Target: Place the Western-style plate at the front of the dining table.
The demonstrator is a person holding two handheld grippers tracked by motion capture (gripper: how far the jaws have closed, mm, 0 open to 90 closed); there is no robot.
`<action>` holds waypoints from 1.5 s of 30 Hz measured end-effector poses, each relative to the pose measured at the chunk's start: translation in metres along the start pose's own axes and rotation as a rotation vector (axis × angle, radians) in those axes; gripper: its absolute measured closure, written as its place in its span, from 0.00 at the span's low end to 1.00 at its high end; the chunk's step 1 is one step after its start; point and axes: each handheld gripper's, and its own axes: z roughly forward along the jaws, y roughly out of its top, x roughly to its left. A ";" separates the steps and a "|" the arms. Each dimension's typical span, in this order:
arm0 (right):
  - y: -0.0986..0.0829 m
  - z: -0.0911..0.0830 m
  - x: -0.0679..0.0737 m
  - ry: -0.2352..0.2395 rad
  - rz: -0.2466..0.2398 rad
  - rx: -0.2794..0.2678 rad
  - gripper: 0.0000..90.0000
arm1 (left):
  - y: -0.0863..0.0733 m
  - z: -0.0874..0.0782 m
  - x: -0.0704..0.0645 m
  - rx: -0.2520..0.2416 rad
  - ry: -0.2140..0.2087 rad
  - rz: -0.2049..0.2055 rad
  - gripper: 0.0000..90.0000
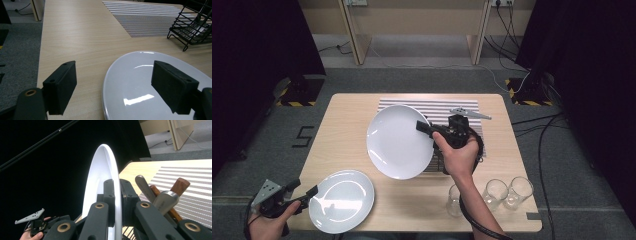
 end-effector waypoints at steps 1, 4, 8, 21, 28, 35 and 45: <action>0.000 -0.001 -0.001 -0.002 -0.001 -0.003 0.95 | 0.000 0.000 0.000 0.000 -0.001 0.000 0.22; 0.001 -0.002 -0.002 -0.006 0.000 -0.005 0.95 | 0.000 0.000 0.000 0.000 -0.001 0.000 0.22; 0.003 -0.005 -0.004 -0.009 0.003 -0.013 0.95 | 0.000 0.000 0.000 0.000 -0.001 0.000 0.22; 0.008 -0.011 -0.008 -0.011 0.020 -0.039 0.95 | 0.000 0.000 0.000 -0.001 0.002 0.000 0.22; 0.011 -0.015 -0.011 -0.014 0.030 -0.047 0.95 | 0.000 0.000 0.000 0.001 0.001 0.000 0.22; 0.014 -0.017 -0.015 -0.018 0.040 -0.059 0.95 | 0.000 0.000 0.001 0.000 0.002 -0.001 0.22; 0.019 -0.020 -0.019 -0.019 0.061 -0.072 0.95 | 0.000 0.000 0.000 0.001 0.003 0.000 0.22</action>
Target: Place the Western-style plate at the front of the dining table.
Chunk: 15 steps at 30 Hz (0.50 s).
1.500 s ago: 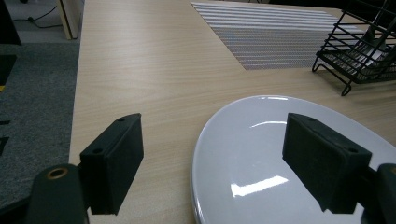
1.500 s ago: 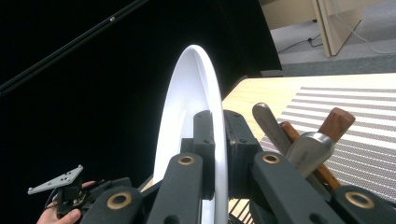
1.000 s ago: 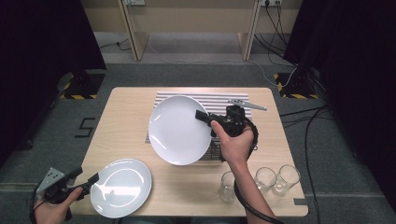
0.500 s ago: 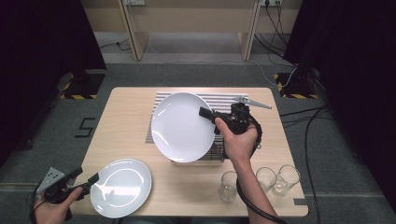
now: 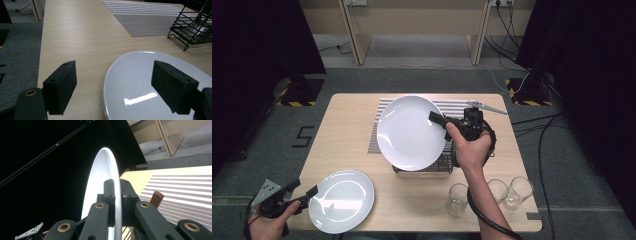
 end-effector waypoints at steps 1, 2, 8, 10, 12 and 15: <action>0.000 0.000 -0.001 -0.001 0.003 -0.003 0.95 | 0.000 0.000 0.000 -0.002 -0.001 -0.002 0.22; 0.000 -0.001 -0.001 0.000 0.005 -0.003 0.95 | 0.000 0.000 0.000 0.000 0.001 -0.001 0.22; 0.002 -0.002 -0.004 -0.001 0.016 -0.013 0.95 | 0.000 0.000 0.000 -0.001 0.000 0.000 0.22; 0.004 -0.003 -0.005 -0.001 0.021 -0.013 0.95 | 0.000 0.000 0.000 0.000 0.000 0.000 0.22; 0.005 -0.003 -0.005 -0.002 0.019 -0.017 0.95 | 0.000 0.000 0.000 0.000 0.001 0.000 0.22; 0.006 -0.004 -0.006 -0.003 0.026 -0.019 0.95 | 0.000 0.000 0.000 0.000 0.000 0.000 0.22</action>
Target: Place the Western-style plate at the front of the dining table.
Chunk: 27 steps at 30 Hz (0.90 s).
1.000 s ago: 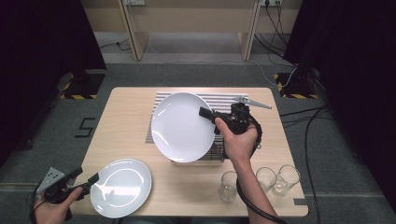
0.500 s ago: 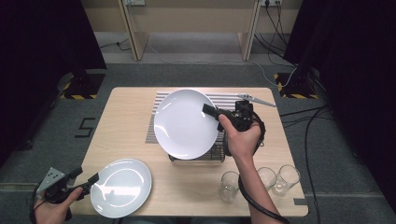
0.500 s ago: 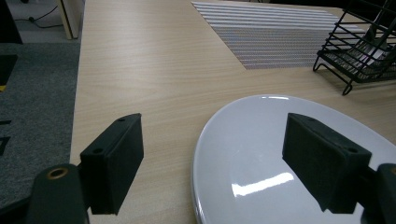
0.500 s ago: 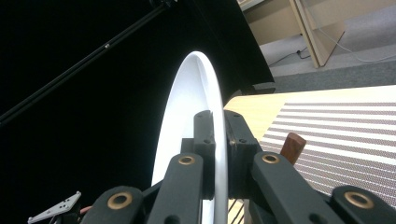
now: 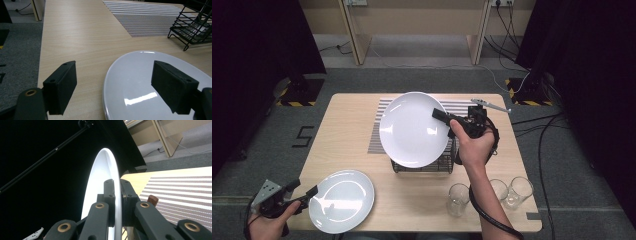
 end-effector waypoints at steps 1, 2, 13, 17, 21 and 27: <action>0.000 0.000 -0.001 0.000 0.001 -0.002 0.95 | 0.000 0.000 0.000 0.001 0.000 0.000 0.22; 0.001 0.000 -0.001 0.000 0.004 -0.003 0.95 | 0.000 0.000 0.000 0.001 0.000 0.000 0.22; 0.005 -0.003 -0.006 -0.005 0.017 -0.015 0.95 | 0.000 0.000 0.000 0.003 -0.001 0.003 0.22; 0.007 -0.004 -0.008 -0.007 0.024 -0.018 0.95 | 0.000 0.000 0.000 0.002 0.001 0.002 0.22; 0.008 -0.005 -0.009 -0.013 0.027 -0.023 0.95 | 0.000 0.000 0.000 0.003 0.000 0.002 0.22; 0.010 -0.006 -0.011 -0.013 0.039 -0.032 0.95 | 0.000 0.000 0.000 0.002 0.002 0.002 0.22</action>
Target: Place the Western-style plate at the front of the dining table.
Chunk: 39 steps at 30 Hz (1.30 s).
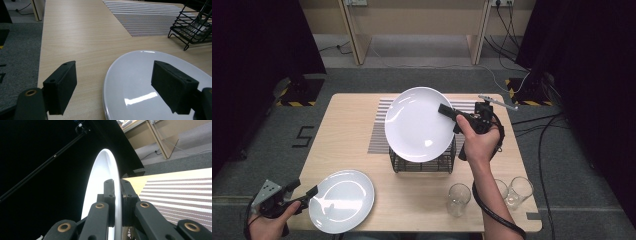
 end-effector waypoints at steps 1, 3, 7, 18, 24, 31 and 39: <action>0.001 0.000 0.000 -0.001 -0.003 -0.003 0.95 | 0.000 0.000 0.000 0.000 -0.001 0.000 0.22; 0.002 -0.001 -0.001 -0.002 -0.005 -0.005 0.95 | 0.000 0.000 0.000 0.000 -0.001 0.000 0.22; 0.003 -0.001 -0.003 -0.004 0.005 -0.008 0.95 | 0.000 0.000 0.000 0.000 -0.001 0.000 0.22; 0.008 -0.002 -0.006 -0.004 0.014 -0.019 0.95 | 0.000 0.000 0.000 -0.001 0.000 0.000 0.22; 0.011 -0.004 -0.009 -0.008 0.022 -0.029 0.95 | 0.000 0.000 0.000 0.000 -0.001 0.001 0.22; 0.014 -0.004 -0.013 -0.010 0.036 -0.036 0.95 | 0.000 0.001 0.000 0.003 -0.004 0.003 0.22; 0.017 -0.004 -0.015 -0.023 0.043 -0.041 0.95 | 0.000 0.001 0.000 0.003 -0.004 -0.001 0.22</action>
